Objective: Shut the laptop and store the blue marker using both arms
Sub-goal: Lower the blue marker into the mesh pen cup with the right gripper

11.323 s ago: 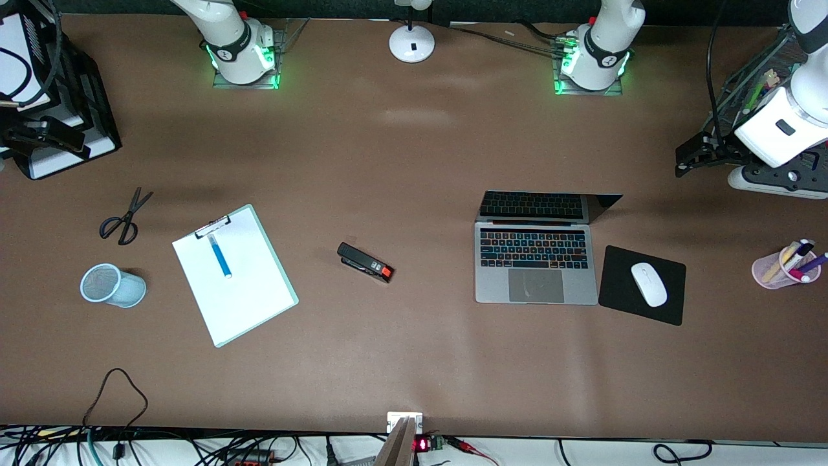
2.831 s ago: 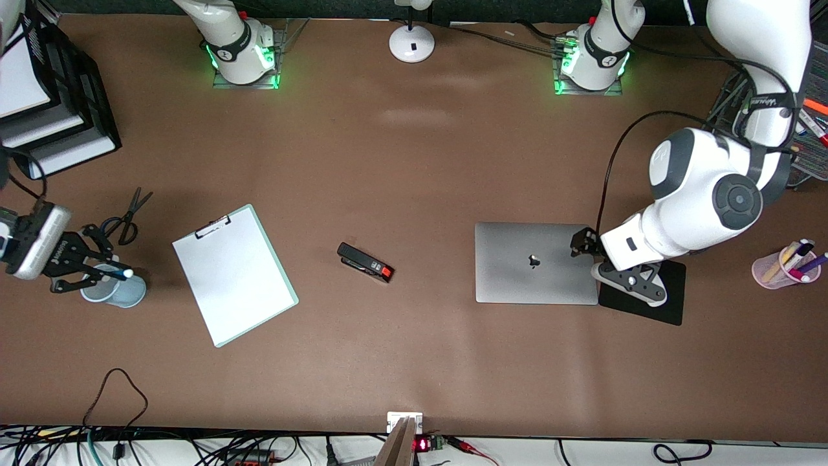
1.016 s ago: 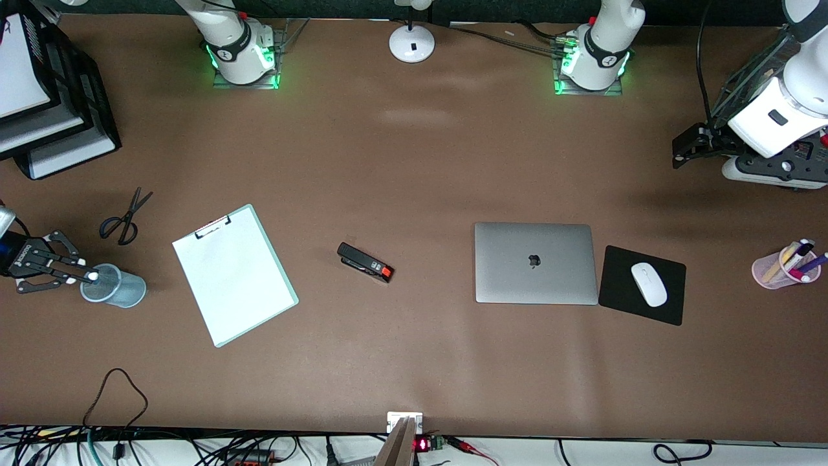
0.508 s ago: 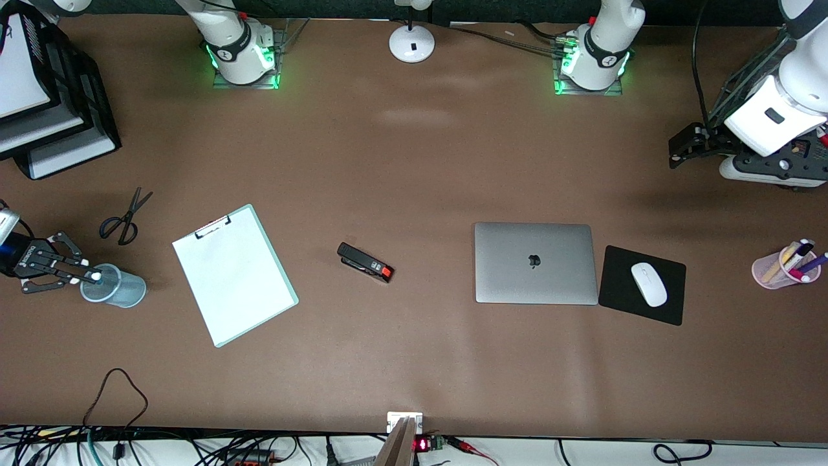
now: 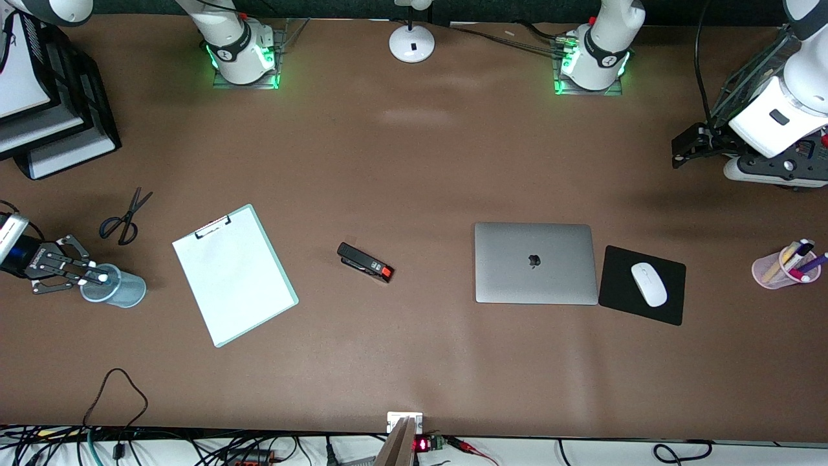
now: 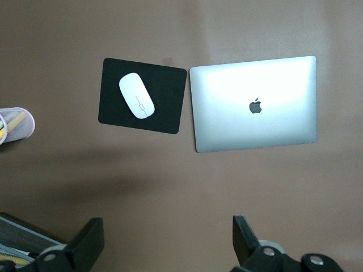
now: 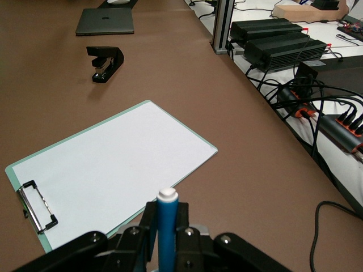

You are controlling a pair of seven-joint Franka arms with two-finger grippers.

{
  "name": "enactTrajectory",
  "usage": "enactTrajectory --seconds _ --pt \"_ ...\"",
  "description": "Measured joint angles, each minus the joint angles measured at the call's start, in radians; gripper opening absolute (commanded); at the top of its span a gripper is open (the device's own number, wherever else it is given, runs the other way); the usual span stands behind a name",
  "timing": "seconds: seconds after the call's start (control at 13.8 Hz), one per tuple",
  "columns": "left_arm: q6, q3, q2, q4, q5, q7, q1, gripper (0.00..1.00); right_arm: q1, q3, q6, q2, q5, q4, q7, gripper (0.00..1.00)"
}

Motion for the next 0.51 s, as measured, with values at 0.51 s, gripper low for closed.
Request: enactTrajectory --seconds 0.51 --pt "0.0 -0.001 0.004 0.003 0.0 0.001 0.0 1.0 -0.017 0.0 0.0 0.064 0.018 0.071 -0.007 0.02"
